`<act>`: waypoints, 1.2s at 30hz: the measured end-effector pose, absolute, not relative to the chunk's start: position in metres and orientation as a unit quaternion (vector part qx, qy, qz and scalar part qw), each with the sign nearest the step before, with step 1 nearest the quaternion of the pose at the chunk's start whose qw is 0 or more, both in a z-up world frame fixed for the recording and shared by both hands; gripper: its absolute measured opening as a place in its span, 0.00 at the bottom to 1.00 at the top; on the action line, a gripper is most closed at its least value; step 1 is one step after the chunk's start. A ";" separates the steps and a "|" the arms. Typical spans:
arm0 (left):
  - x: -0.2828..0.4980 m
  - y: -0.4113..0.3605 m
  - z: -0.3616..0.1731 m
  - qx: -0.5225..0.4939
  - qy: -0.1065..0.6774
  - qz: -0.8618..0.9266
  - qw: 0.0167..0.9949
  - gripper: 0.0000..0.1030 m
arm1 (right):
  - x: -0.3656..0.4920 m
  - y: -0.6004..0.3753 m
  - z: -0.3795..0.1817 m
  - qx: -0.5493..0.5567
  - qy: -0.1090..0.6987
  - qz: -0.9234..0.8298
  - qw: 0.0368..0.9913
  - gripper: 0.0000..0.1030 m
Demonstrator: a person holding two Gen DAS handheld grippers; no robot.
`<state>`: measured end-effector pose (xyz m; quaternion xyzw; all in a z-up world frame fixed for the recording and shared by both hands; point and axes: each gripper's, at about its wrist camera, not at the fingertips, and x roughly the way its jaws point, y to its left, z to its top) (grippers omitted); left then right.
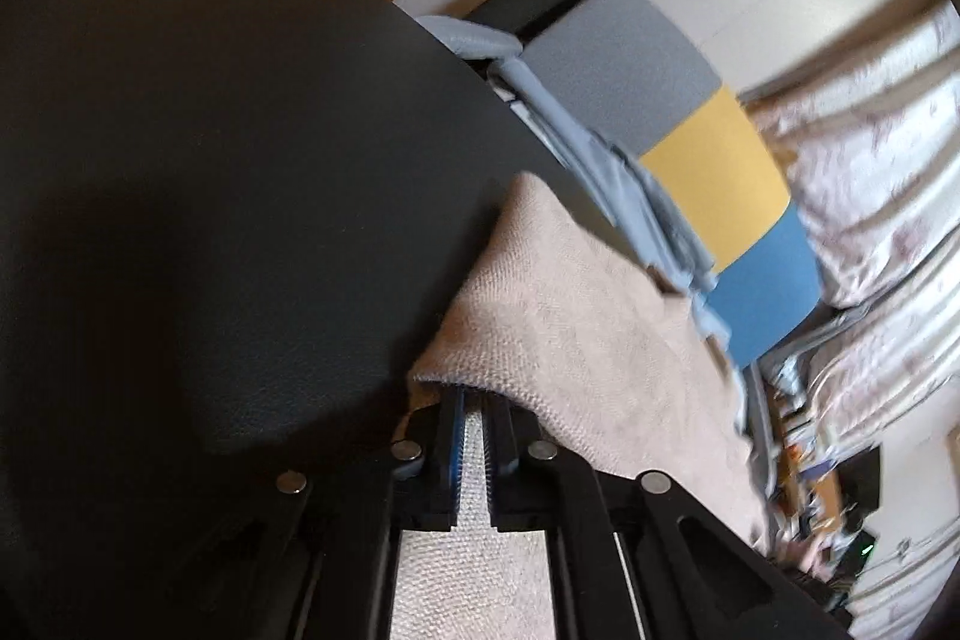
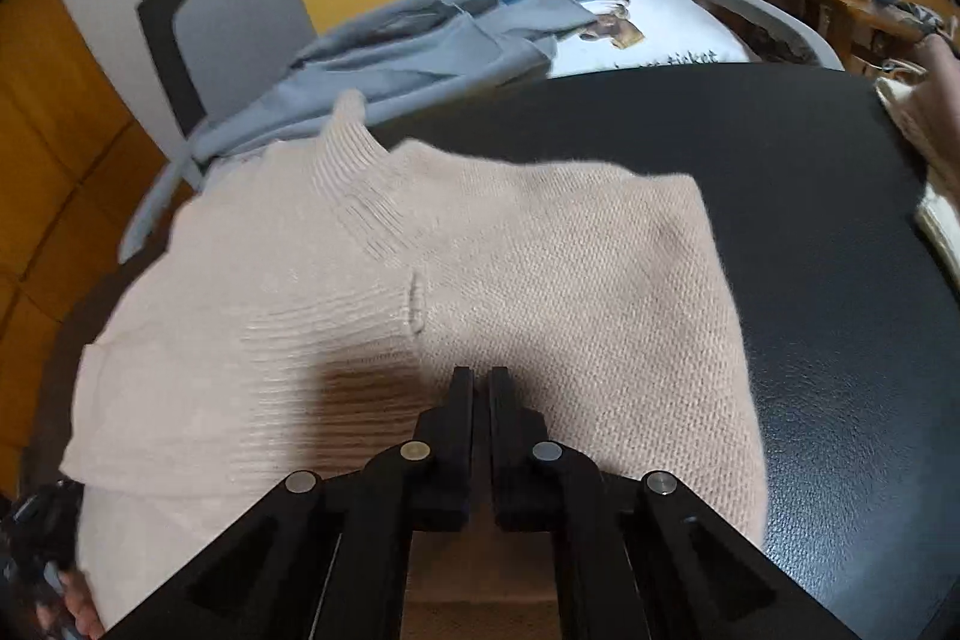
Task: Fold clothes
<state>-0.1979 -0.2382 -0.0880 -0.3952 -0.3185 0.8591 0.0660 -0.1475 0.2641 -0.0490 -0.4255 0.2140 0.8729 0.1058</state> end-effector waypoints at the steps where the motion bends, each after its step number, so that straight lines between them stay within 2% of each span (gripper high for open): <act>1: -0.195 -0.235 -0.084 -0.403 -0.300 0.862 0.064 0.05 | -0.141 0.266 -0.043 -0.414 0.223 0.876 0.103 0.22; 2: -0.188 -0.228 -0.074 -0.406 -0.270 0.871 0.061 0.07 | -0.133 0.268 -0.036 -0.400 0.232 0.881 0.099 0.33; 3: -0.178 -0.220 -0.064 -0.389 -0.244 0.887 0.060 0.07 | -0.126 0.266 -0.027 -0.383 0.229 0.890 0.096 0.34; 5: -0.158 -0.205 -0.042 -0.354 -0.191 0.914 0.058 0.08 | -0.116 0.256 -0.011 -0.359 0.190 0.910 0.085 0.34; 9: -0.171 -0.168 -0.018 -0.334 -0.144 0.928 0.085 0.13 | -0.130 0.225 -0.003 -0.370 0.117 0.920 0.050 0.34; 15: -0.228 -0.142 -0.045 -0.397 -0.017 0.917 0.024 0.13 | -0.165 0.199 -0.027 -0.416 0.048 0.907 0.036 0.34; 16: -0.236 -0.147 -0.057 -0.422 -0.024 0.906 0.012 0.14 | -0.167 0.200 -0.033 -0.422 0.040 0.905 0.037 0.34; 19: -0.234 -0.157 -0.062 -0.415 -0.058 0.908 0.017 0.17 | -0.172 0.205 -0.053 -0.436 0.015 0.899 0.039 0.36; 21: -0.232 -0.158 -0.063 -0.414 -0.060 0.908 0.019 0.17 | -0.170 0.213 -0.059 -0.428 0.019 0.903 0.039 0.45; 29: -0.190 -0.139 -0.059 -0.416 -0.028 0.909 0.027 0.17 | -0.142 0.234 -0.060 -0.439 0.028 0.897 0.035 0.46; 32: -0.192 -0.143 -0.043 -0.421 -0.065 0.903 0.056 0.17 | -0.134 0.238 -0.056 -0.447 0.031 0.894 0.019 0.49; 35: -0.204 -0.139 -0.011 -0.375 -0.087 0.920 0.078 0.18 | -0.137 0.251 -0.035 -0.428 0.064 0.902 0.002 0.50; 36: -0.215 -0.135 0.000 -0.359 -0.095 0.924 0.088 0.23 | -0.141 0.256 -0.026 -0.415 0.076 0.907 -0.002 0.56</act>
